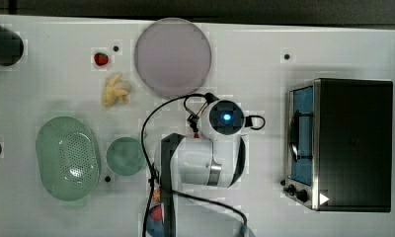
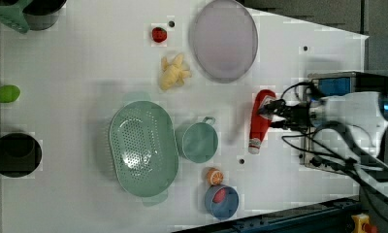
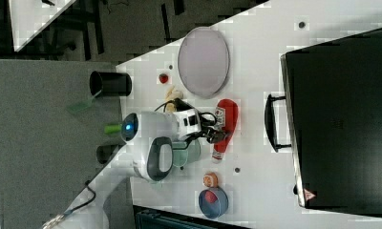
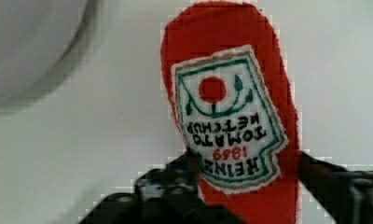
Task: Pick ketchup from strainer and place it on the table
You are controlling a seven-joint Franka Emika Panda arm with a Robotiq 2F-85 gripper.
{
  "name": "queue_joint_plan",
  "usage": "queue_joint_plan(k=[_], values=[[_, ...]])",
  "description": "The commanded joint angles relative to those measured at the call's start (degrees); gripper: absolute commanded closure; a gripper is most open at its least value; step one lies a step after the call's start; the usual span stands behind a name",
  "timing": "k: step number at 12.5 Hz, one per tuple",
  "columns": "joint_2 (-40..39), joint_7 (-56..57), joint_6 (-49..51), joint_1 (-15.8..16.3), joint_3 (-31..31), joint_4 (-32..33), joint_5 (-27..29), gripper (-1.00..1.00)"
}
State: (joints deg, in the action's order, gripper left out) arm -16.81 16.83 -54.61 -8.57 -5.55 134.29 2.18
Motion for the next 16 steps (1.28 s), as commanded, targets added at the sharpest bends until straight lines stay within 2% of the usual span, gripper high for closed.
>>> queue_joint_plan(k=[1, 4, 6, 8, 11, 14, 16], values=[[-1.9, 3.2, -4.2, 0.7, 1.4, 0.3, -1.5, -0.99], [2.0, 2.9, -3.5, 0.7, 1.1, -1.6, -1.4, -1.00], [7.1, 2.9, 1.7, 0.7, 1.1, -4.0, -1.4, -1.00], [12.1, 1.6, 10.2, 0.7, 1.2, -8.1, -1.4, -1.00], [17.2, -8.5, 23.4, 0.7, 1.3, -16.8, -1.4, -1.00], [19.2, -15.7, 41.2, 0.7, 1.1, -26.8, -1.4, -1.00], [19.1, -15.9, 47.8, 0.7, 0.8, -33.2, -1.6, -1.00]])
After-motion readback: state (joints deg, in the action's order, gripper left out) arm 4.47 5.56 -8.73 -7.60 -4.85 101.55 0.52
